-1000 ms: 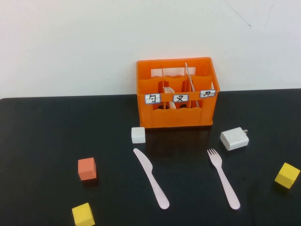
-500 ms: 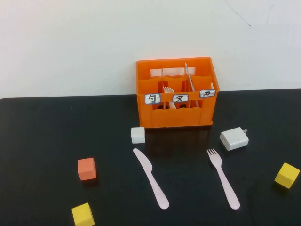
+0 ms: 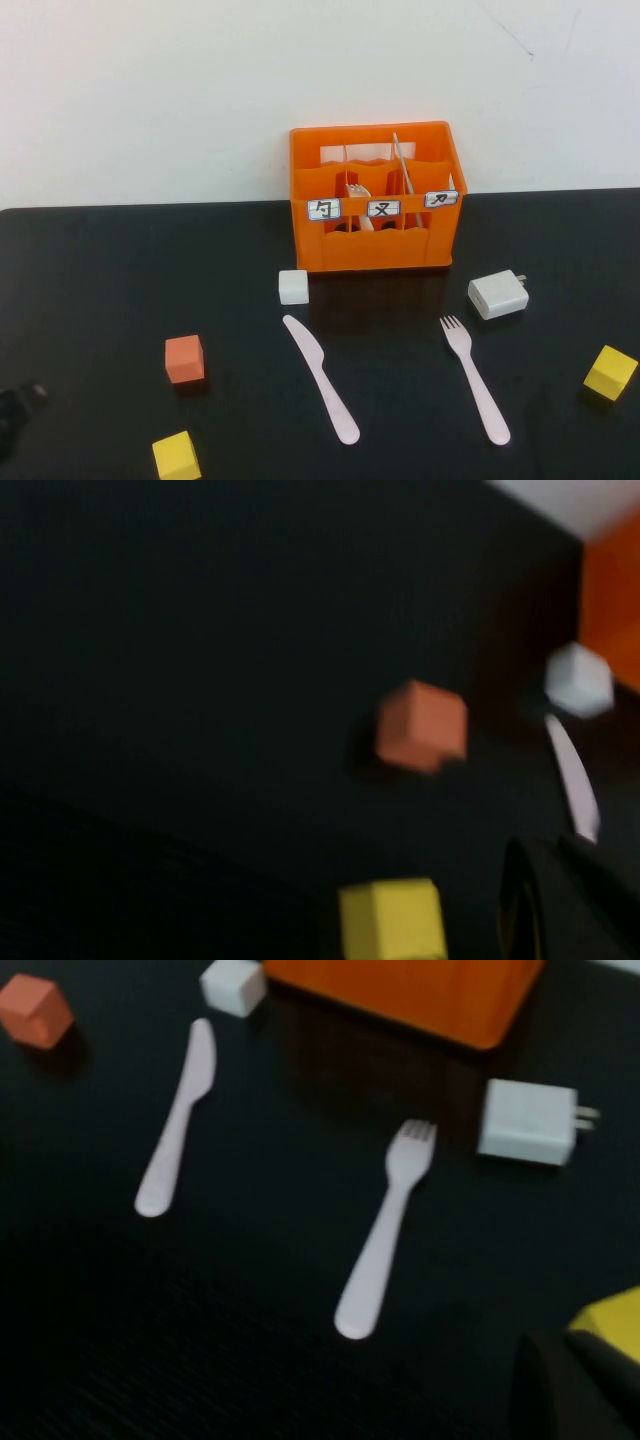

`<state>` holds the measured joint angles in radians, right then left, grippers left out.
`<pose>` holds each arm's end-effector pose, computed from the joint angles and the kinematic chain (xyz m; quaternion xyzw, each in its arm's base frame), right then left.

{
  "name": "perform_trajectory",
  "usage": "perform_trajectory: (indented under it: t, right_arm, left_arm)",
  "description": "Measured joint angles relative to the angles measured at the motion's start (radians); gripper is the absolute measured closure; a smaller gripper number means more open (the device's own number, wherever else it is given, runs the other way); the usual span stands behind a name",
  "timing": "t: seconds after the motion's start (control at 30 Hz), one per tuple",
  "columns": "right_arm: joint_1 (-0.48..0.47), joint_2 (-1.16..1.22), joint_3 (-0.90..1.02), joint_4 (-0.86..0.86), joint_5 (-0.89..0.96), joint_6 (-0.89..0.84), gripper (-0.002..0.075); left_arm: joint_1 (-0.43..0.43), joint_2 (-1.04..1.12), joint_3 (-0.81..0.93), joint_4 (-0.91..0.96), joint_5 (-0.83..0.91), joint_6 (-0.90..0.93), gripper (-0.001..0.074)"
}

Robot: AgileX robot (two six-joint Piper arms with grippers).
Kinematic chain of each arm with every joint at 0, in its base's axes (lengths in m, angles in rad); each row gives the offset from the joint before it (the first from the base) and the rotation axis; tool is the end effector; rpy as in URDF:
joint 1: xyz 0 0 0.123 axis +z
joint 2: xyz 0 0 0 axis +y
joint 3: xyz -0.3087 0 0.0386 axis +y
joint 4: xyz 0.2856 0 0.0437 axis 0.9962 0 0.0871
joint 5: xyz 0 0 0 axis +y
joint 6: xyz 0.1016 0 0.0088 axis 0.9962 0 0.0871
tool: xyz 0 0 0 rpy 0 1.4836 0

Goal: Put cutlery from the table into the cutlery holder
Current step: Pick up the fork

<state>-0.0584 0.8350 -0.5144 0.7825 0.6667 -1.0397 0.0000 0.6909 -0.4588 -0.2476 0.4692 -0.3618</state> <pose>0.1761 0.0343 0.2671 -0.2302 0.8667 0.1153 0.4272 0.1582 -0.0113 0.2689 -0.2294 0.8536 -0.1808 0.4313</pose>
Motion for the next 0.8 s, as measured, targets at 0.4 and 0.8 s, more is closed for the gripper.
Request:
perform_trajectory:
  t: [0.4, 0.8]
  right_arm:
    - [0.088, 0.458, -0.189, 0.199, 0.033, -0.249, 0.0728]
    - [0.456, 0.733, -0.429, -0.06, -0.076, -0.047, 0.0728]
  left_arm:
    - [0.0, 0.128, -0.001, -0.672, 0.192, 0.678, 0.0736]
    - [0.0, 0.269, -0.011, -0.794, 0.29, 0.845, 0.0736]
